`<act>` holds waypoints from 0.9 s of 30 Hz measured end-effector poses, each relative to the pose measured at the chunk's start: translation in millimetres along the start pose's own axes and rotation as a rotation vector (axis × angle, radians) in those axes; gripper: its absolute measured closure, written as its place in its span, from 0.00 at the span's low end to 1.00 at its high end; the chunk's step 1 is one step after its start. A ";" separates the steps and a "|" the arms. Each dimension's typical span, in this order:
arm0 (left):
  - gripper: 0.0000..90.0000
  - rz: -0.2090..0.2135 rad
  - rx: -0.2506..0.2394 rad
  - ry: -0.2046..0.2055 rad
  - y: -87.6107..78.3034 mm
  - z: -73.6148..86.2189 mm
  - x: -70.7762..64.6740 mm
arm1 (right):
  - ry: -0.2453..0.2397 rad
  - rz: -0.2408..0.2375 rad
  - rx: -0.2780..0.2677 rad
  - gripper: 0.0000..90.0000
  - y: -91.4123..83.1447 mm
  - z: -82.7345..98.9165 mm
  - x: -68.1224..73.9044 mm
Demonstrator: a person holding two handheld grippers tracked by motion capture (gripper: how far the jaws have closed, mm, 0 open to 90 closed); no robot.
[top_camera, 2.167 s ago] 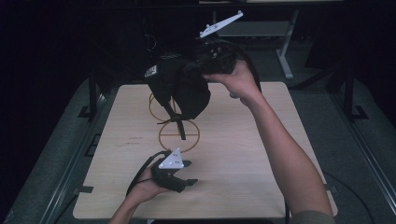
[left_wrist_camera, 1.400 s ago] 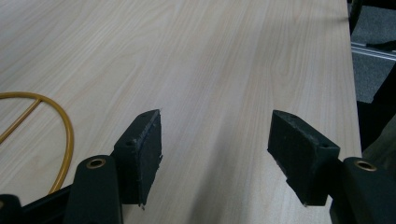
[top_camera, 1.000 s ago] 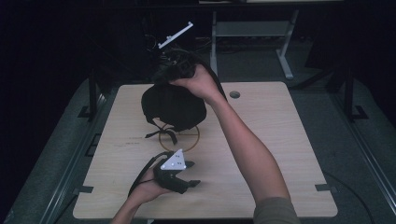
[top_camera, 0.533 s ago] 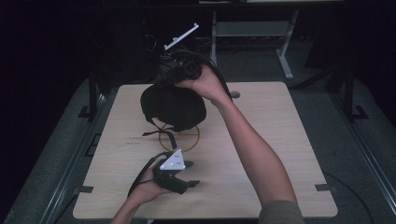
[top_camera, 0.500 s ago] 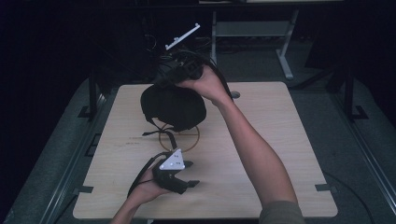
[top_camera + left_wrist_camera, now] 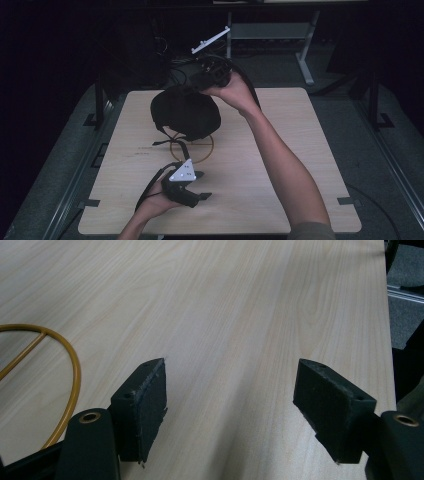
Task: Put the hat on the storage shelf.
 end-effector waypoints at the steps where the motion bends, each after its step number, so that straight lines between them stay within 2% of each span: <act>1: 0.32 0.001 -0.002 -0.001 -0.2 -0.1 0.2 | 0.000 0.001 -0.003 0.40 -0.9 0.6 -1.2; 15: 0.31 -0.014 -0.027 -0.029 -4.1 2.2 4.0 | 0.025 0.011 -0.004 0.36 -14.2 15.4 -11.5; 27: 0.31 -0.018 -0.022 -0.022 -2.1 2.1 3.2 | 0.056 0.021 -0.010 0.31 -31.3 31.5 -18.7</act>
Point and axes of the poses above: each handheld gripper's, and its own axes: y roughly forward along the jaws, z roughly out of its underside, x roughly to its left, the point moved 7 cm from there along y, roughly forward along the jaws, and after that the axes turned 12 degrees about z, right-handed, at the moved point
